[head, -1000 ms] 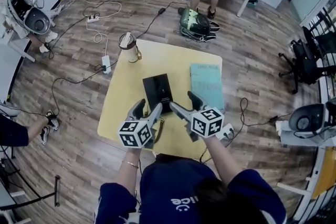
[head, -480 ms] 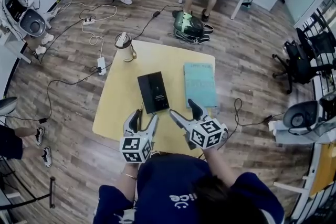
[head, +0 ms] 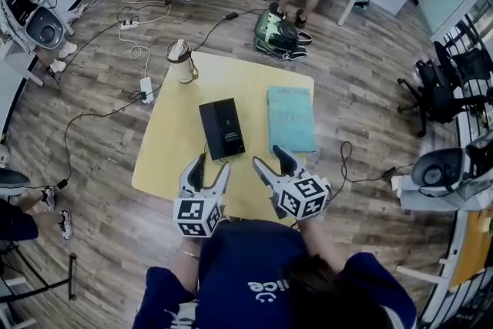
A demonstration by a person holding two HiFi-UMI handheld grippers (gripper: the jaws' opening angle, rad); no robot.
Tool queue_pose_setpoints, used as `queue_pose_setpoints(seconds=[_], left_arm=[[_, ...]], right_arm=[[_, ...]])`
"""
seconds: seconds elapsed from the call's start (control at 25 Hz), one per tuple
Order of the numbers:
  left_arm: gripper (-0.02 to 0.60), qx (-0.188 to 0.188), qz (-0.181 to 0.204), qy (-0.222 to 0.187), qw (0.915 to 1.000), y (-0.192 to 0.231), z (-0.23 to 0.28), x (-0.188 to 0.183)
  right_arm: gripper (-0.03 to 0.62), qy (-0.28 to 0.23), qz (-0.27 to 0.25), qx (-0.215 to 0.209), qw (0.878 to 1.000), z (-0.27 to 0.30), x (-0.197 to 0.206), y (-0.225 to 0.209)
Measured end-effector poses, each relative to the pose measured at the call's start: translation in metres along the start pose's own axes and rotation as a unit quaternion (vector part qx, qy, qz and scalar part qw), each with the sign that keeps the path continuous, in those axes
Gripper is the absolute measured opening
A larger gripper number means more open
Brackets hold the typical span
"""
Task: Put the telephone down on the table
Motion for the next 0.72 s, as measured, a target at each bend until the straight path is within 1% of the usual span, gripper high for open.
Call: queue_pose_setpoints(seconds=[0.04, 0.12, 0.2, 0.24, 0.32, 0.36, 0.4, 0.52, 0.72], left_arm=[[0.267, -0.004, 0.003, -0.006, 1.0000, 0.000, -0.001, -0.002], [0.155, -0.016, 0.010, -0.014, 0.9997, 0.002, -0.003, -0.007], [0.105, -0.024, 0.012, -0.015, 0.9995, 0.004, -0.005, -0.008], [0.083, -0.028, 0.013, -0.013, 0.9994, 0.005, -0.007, -0.007], [0.011, -0.036, 0.018, -0.009, 0.9992, 0.008, -0.010, -0.005], [0.005, -0.037, 0.019, -0.007, 0.9991, 0.009, -0.011, -0.003], [0.005, -0.037, 0.018, -0.006, 0.9991, 0.010, -0.011, -0.003], [0.005, -0.038, 0.016, 0.000, 0.9991, 0.013, -0.012, -0.001], [0.005, -0.037, 0.018, 0.004, 0.9992, 0.010, -0.013, 0.000]], right_arm=[[0.274, 0.001, -0.004, -0.003, 1.000, 0.000, -0.001, 0.001], [0.228, 0.003, -0.007, -0.007, 1.000, 0.001, -0.002, 0.003], [0.180, 0.004, -0.008, -0.006, 1.000, 0.001, -0.001, 0.005], [0.145, 0.004, -0.010, -0.004, 1.000, 0.001, 0.000, 0.005], [0.065, 0.008, -0.020, -0.002, 1.000, 0.001, 0.003, 0.006], [0.018, 0.013, -0.027, -0.002, 1.000, 0.001, 0.005, 0.007], [0.011, 0.019, -0.034, -0.003, 0.999, 0.002, 0.007, 0.008], [0.009, 0.027, -0.042, -0.004, 0.999, 0.004, 0.010, 0.010], [0.009, 0.018, -0.050, -0.001, 0.999, 0.001, 0.009, 0.010]])
Point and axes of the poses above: the fingertips, and each gripper's own axes: z forward along the fingers, y to its left, x out of its underside, the point moved 5 cm from there along -z, backward along the fingers, and after that the axes turned 13 degrees about -y, right-handed, at the moved point
